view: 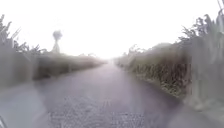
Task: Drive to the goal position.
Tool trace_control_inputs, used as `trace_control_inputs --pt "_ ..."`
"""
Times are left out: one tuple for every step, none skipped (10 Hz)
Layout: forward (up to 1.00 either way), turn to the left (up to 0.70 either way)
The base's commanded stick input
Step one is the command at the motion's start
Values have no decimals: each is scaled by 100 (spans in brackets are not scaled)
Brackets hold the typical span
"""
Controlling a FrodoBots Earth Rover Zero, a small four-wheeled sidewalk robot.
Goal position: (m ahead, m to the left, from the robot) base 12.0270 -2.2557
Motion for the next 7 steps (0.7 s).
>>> trace_control_inputs --pt "70 0" --pt "70 0" --pt "70 0" --pt "70 0" --pt "70 -3" --pt "70 -9" --pt "70 -14"
